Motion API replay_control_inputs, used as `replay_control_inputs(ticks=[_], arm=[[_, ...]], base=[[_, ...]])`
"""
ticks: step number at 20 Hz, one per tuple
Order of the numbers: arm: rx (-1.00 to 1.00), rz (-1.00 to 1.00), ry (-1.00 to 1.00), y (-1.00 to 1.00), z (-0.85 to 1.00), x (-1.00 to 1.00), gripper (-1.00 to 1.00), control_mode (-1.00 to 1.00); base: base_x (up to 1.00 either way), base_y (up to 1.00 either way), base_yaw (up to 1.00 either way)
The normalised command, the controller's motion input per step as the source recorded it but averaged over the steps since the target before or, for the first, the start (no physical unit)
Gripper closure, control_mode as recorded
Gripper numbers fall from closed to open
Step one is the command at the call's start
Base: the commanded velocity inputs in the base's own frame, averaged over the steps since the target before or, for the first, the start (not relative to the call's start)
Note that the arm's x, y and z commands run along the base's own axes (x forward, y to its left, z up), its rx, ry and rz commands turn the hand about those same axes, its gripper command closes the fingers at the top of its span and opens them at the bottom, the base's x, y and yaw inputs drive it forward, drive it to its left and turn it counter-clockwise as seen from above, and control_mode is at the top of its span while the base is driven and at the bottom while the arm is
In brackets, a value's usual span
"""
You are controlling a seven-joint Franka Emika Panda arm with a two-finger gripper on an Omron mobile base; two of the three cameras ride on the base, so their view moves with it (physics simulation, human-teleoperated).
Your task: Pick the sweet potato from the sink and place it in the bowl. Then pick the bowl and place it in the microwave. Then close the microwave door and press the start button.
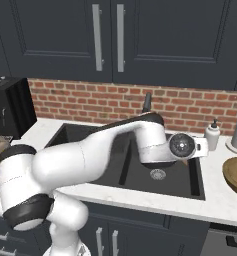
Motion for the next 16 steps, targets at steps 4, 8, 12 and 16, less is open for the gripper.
replay_control_inputs(ticks=[4,8,12,16], arm=[[-0.25,-0.32,0.08,-0.01,0.42,-0.56,1.00,-1.00],[-0.27,-0.35,0.08,0.00,0.22,-0.40,1.00,-1.00],[-0.18,-0.32,0.13,-0.04,0.09,-0.11,1.00,-1.00],[-0.06,-0.19,0.21,-0.29,0.21,0.00,1.00,-1.00]], base=[[0.00,0.00,0.00],[0.00,0.00,0.00],[0.00,0.00,0.00],[0.00,0.00,0.00]])
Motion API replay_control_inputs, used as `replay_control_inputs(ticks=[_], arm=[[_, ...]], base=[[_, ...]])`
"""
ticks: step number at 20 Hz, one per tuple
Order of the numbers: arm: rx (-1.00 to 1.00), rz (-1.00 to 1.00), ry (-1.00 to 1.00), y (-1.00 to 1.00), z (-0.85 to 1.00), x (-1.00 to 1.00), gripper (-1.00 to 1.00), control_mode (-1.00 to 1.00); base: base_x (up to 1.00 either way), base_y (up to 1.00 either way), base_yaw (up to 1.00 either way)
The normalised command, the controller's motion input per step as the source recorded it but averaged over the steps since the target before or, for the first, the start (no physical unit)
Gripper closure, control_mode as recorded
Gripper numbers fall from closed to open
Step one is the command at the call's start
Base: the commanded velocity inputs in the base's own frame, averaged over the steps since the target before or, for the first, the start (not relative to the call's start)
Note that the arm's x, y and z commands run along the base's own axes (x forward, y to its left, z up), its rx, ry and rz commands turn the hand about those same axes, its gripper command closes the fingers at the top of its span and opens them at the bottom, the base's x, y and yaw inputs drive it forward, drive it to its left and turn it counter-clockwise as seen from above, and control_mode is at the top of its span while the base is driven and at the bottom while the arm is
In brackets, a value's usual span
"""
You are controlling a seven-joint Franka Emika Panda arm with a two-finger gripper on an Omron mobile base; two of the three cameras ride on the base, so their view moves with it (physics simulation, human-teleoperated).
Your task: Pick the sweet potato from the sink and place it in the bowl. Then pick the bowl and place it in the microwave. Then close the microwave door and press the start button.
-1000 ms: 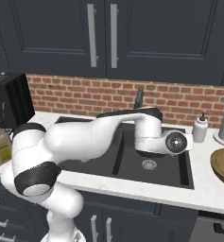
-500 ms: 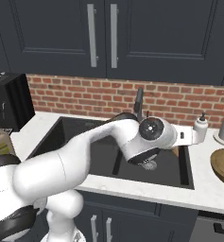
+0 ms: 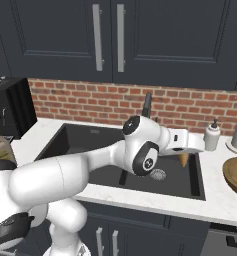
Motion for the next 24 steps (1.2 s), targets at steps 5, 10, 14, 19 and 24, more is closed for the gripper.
replay_control_inputs(ticks=[5,10,14,19,24], arm=[[0.00,-0.02,0.26,-0.61,0.05,0.00,1.00,-1.00],[0.02,0.00,0.09,-0.85,0.00,0.00,1.00,-1.00],[0.14,0.00,0.00,-0.72,0.03,0.00,1.00,-1.00],[0.22,0.01,0.00,-0.54,0.00,0.00,1.00,-1.00],[0.24,0.02,-0.01,-0.44,0.00,0.00,1.00,-1.00]], base=[[0.00,0.00,0.00],[0.00,0.00,0.00],[0.00,0.00,0.00],[0.00,0.00,0.00],[0.00,0.00,0.00]])
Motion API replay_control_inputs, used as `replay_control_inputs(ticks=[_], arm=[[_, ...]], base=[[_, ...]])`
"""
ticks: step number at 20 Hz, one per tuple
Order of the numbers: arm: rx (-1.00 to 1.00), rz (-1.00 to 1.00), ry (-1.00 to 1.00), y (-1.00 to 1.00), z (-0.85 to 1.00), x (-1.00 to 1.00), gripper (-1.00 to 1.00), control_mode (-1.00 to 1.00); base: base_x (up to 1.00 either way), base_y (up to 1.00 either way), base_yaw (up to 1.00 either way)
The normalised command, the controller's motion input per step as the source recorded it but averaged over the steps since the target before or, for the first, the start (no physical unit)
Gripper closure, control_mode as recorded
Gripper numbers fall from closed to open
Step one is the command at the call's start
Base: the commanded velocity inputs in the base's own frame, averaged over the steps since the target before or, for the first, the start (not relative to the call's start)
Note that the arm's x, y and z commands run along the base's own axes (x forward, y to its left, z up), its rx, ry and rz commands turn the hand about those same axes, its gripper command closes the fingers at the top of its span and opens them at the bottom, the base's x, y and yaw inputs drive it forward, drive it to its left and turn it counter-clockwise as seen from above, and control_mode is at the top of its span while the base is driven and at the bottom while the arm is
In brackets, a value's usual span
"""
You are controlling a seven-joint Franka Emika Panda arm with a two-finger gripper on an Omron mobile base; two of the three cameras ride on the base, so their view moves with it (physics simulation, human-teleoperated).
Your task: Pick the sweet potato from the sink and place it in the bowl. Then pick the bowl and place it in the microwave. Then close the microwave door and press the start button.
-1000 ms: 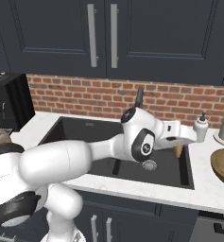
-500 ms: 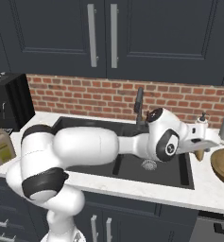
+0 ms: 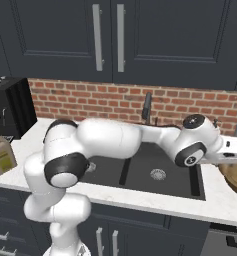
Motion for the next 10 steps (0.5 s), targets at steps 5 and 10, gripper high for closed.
replay_control_inputs(ticks=[5,10], arm=[[0.19,0.00,0.00,-0.41,0.00,0.00,1.00,-1.00],[0.12,0.00,0.00,-0.19,0.00,0.00,1.00,-1.00]], base=[[0.00,0.00,0.00],[0.00,0.00,0.00]])
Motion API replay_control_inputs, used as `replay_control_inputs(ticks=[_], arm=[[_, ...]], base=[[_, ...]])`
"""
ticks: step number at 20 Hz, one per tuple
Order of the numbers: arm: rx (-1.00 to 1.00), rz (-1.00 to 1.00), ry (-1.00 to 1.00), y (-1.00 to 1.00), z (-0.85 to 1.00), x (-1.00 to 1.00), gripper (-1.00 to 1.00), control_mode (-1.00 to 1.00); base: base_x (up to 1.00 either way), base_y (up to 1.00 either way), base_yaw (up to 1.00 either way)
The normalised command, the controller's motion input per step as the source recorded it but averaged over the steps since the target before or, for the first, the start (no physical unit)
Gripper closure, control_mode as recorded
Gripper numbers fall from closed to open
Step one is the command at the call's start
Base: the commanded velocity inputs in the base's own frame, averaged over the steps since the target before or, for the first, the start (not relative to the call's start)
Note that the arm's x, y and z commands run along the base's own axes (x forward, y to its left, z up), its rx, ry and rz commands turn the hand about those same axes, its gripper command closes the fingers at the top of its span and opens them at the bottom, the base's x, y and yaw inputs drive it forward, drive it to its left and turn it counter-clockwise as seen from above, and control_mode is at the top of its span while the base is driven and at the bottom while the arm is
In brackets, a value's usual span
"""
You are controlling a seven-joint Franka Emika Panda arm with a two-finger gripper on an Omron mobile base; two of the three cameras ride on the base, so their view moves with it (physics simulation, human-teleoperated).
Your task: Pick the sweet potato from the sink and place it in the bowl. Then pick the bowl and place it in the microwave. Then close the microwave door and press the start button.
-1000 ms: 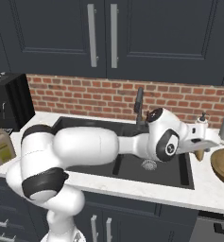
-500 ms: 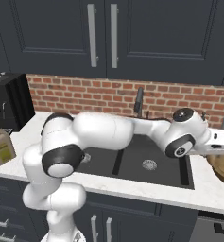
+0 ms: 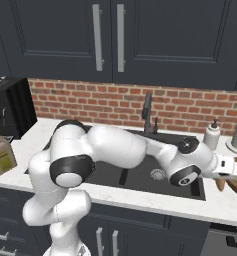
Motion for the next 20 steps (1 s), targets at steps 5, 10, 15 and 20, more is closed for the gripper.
replay_control_inputs(ticks=[5,10,15,20], arm=[[0.04,0.00,0.00,-0.13,0.11,0.03,1.00,-1.00],[0.11,0.00,0.00,-0.23,0.54,0.00,1.00,-1.00],[0.13,0.00,0.00,-0.12,0.54,0.00,1.00,-1.00],[0.15,0.00,0.01,-0.21,0.10,0.06,1.00,-1.00]], base=[[0.00,0.00,0.00],[0.00,0.00,0.00],[0.00,0.00,0.00],[0.00,0.00,0.00]])
